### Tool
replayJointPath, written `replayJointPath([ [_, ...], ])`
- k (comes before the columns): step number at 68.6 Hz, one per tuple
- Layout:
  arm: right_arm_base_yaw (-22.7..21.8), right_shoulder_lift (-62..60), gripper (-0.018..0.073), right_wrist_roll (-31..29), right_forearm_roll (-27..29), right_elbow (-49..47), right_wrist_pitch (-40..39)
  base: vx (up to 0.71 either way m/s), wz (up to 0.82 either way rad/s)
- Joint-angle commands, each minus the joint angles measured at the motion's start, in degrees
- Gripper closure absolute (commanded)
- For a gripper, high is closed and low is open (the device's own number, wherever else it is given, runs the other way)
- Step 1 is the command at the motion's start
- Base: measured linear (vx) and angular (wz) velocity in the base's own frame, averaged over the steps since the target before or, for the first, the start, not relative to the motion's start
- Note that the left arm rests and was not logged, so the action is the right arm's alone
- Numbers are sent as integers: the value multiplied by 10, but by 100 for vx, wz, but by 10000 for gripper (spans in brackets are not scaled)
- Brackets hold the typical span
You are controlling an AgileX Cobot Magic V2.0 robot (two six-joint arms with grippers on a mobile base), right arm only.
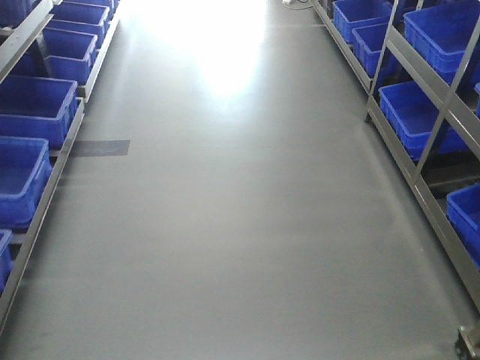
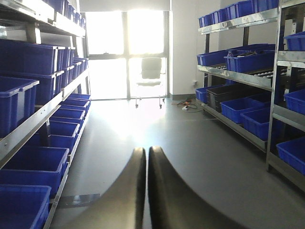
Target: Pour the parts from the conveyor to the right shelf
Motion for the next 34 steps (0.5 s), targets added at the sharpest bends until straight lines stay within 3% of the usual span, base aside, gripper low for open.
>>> replayJointPath([
  [1, -2, 7, 568, -1, -4, -16, -49, 60, -10],
  [34, -2, 7, 568, -1, -4, -16, -48, 58, -6],
])
